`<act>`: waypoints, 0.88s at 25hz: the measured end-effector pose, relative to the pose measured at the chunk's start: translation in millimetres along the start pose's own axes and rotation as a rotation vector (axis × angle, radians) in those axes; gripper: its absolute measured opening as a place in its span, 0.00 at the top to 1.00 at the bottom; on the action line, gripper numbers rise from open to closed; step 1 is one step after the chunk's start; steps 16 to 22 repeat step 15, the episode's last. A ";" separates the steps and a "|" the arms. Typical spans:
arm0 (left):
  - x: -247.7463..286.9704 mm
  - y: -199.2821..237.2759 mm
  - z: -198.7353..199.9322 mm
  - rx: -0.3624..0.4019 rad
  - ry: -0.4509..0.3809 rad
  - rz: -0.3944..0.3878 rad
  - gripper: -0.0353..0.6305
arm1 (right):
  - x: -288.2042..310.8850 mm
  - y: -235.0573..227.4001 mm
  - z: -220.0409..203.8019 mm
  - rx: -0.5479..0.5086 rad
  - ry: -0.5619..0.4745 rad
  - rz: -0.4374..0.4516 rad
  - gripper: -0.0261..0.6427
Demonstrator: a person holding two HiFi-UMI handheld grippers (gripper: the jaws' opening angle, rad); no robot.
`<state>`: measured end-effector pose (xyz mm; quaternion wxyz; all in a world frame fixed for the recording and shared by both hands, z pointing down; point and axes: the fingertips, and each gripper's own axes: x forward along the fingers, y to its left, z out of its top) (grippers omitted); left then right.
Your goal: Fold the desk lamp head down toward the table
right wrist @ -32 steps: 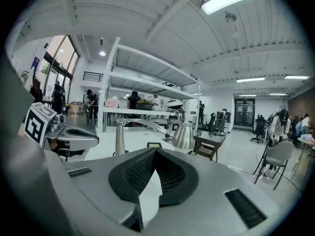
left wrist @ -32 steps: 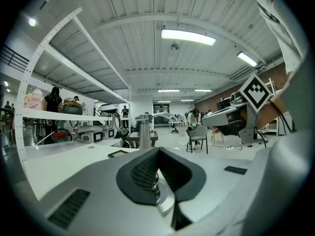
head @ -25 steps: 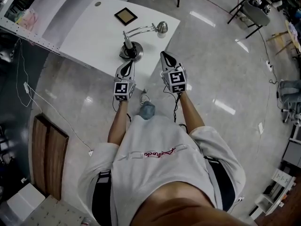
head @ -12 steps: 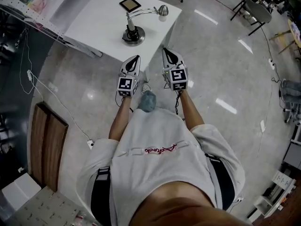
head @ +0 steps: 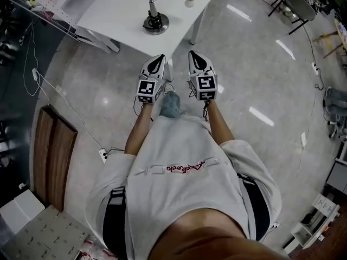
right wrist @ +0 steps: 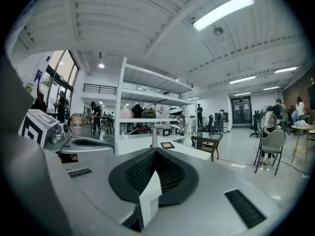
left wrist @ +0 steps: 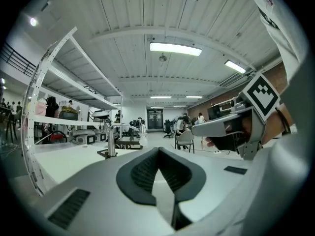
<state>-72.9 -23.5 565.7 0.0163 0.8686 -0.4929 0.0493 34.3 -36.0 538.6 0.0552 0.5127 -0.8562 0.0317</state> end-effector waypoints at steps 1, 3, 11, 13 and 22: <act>-1.6 -2.2 0.4 0.001 -0.002 -0.001 0.91 | -3.2 0.5 -0.4 -0.001 -0.001 -0.002 0.94; -3.6 -6.5 2.4 0.003 -0.009 -0.003 0.91 | -8.8 -0.1 0.5 -0.004 -0.005 -0.006 0.94; -5.9 -18.9 7.2 0.009 -0.020 -0.013 0.91 | -23.0 -3.9 -1.6 -0.005 -0.002 -0.019 0.94; -5.9 -19.1 8.6 0.011 -0.023 -0.015 0.91 | -23.8 -3.4 -1.6 -0.005 -0.003 -0.021 0.94; -5.3 -18.6 11.1 0.015 -0.027 -0.015 0.91 | -23.9 -3.0 -0.7 -0.007 -0.005 -0.021 0.94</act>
